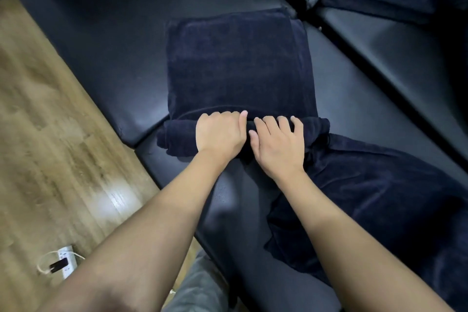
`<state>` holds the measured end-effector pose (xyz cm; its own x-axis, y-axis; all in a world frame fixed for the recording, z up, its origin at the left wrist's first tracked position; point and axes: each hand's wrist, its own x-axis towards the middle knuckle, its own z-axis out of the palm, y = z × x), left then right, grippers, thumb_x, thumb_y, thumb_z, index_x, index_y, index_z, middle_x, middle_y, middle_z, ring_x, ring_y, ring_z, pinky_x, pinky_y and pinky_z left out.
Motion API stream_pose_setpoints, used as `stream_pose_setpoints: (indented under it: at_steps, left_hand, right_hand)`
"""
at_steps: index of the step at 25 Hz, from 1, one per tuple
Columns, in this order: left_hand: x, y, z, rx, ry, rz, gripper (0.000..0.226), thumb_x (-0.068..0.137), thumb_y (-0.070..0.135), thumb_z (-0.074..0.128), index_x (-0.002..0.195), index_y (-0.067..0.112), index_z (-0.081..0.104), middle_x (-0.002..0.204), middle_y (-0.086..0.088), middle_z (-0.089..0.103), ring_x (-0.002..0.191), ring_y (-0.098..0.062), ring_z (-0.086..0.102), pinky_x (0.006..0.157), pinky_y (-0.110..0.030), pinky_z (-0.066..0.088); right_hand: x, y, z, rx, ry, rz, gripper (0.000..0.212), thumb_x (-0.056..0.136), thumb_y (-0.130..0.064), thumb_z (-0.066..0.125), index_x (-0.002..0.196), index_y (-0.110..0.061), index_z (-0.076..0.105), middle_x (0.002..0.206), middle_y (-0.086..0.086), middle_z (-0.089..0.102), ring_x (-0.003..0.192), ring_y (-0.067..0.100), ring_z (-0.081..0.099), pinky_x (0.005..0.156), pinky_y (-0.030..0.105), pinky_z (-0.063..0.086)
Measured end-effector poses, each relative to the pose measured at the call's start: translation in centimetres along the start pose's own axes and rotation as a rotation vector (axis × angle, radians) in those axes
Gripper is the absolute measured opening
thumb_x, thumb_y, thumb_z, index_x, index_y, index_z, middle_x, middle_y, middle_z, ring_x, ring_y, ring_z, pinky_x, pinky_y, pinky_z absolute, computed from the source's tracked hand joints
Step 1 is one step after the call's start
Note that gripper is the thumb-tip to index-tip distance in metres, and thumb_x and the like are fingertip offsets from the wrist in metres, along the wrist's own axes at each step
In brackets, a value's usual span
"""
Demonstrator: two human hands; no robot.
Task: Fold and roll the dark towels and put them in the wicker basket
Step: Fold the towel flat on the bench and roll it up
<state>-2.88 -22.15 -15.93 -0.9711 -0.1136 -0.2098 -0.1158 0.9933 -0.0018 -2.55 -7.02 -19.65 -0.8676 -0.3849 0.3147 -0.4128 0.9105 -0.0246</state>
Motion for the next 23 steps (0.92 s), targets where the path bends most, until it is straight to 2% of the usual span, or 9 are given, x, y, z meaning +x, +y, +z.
stream_pose_setpoints:
  at_steps: [3,5,7,9,11,13,17,20,23]
  left_hand:
    - [-2.8,0.0,1.1,-0.082,0.188,-0.020,0.047,0.103,0.038,0.020,0.100,0.023,0.064,0.097,0.003,0.064,0.082,-0.023,0.052,0.078,-0.039,0.037]
    - [-3.7,0.0,2.0,-0.092,0.226,-0.023,0.042,0.104,0.038,0.030,0.117,0.020,0.065,0.106,0.002,0.064,0.094,-0.025,0.056,0.091,-0.042,0.040]
    - [-1.9,-0.1,1.8,-0.070,0.221,-0.020,0.043,0.104,0.039,0.030,0.102,0.020,0.067,0.096,0.001,0.064,0.086,-0.026,0.056,0.081,-0.041,0.040]
    - [0.4,-0.3,1.0,-0.022,0.186,0.001,0.046,0.105,0.038,0.027,0.081,0.019,0.063,0.083,0.000,0.064,0.076,-0.028,0.055,0.068,-0.039,0.031]
    - [2.0,-0.5,0.2,-0.022,0.080,-0.001,0.047,0.106,0.037,0.025,0.075,0.021,0.056,0.081,-0.001,0.066,0.074,-0.028,0.057,0.066,-0.037,0.028]
    - [2.8,-0.6,-0.3,-0.034,0.005,-0.029,0.045,0.107,0.037,0.023,0.075,0.023,0.052,0.083,0.000,0.067,0.077,-0.027,0.059,0.068,-0.037,0.029]
    - [1.1,0.0,0.1,-0.086,0.171,-0.048,0.045,0.105,0.039,0.027,0.094,0.019,0.065,0.097,0.001,0.065,0.088,-0.026,0.056,0.078,-0.039,0.039]
    - [-0.8,0.0,1.8,-0.133,0.321,0.004,0.036,0.104,0.037,0.038,0.114,0.018,0.067,0.106,0.001,0.065,0.096,-0.026,0.057,0.094,-0.042,0.042]
    - [2.4,-0.5,1.3,-0.061,0.293,-0.019,0.048,0.104,0.037,0.026,0.087,0.019,0.067,0.085,0.000,0.064,0.076,-0.027,0.051,0.073,-0.040,0.036]
  right_hand:
    - [3.1,0.5,0.5,-0.013,-0.033,-0.051,0.044,0.105,-0.034,0.039,0.077,-0.015,0.066,0.072,0.002,0.063,0.069,0.029,0.054,0.075,0.045,0.041]
    - [4.8,0.4,0.7,-0.001,-0.117,-0.050,0.047,0.104,-0.033,0.036,0.068,-0.014,0.060,0.064,0.003,0.062,0.063,0.030,0.052,0.071,0.043,0.038]
    - [5.0,0.2,0.6,0.006,-0.128,0.007,0.047,0.104,-0.033,0.036,0.068,-0.014,0.060,0.066,0.005,0.063,0.064,0.030,0.053,0.072,0.043,0.038]
    - [3.7,0.0,0.3,0.006,-0.066,0.064,0.038,0.104,-0.033,0.040,0.083,-0.013,0.065,0.085,0.007,0.067,0.077,0.032,0.057,0.079,0.046,0.041]
    - [1.8,-0.4,0.3,0.007,-0.028,0.048,0.032,0.104,-0.032,0.043,0.110,-0.012,0.068,0.109,0.008,0.066,0.100,0.034,0.060,0.094,0.050,0.041]
    - [1.4,-0.7,0.5,0.008,-0.024,0.024,0.037,0.105,-0.032,0.039,0.122,-0.012,0.065,0.114,0.006,0.065,0.111,0.036,0.059,0.103,0.053,0.038]
    - [4.4,-0.2,1.3,-0.018,0.001,0.025,0.037,0.104,-0.030,0.038,0.084,-0.013,0.065,0.078,0.005,0.064,0.077,0.032,0.057,0.086,0.049,0.044]
    - [7.5,0.4,1.1,-0.001,-0.185,-0.029,0.038,0.102,-0.030,0.038,0.071,-0.015,0.053,0.065,0.005,0.062,0.063,0.029,0.047,0.075,0.044,0.036]
    - [7.9,0.0,0.6,0.018,-0.140,0.047,0.034,0.102,-0.027,0.040,0.074,-0.015,0.056,0.073,0.006,0.064,0.068,0.029,0.050,0.077,0.045,0.036]
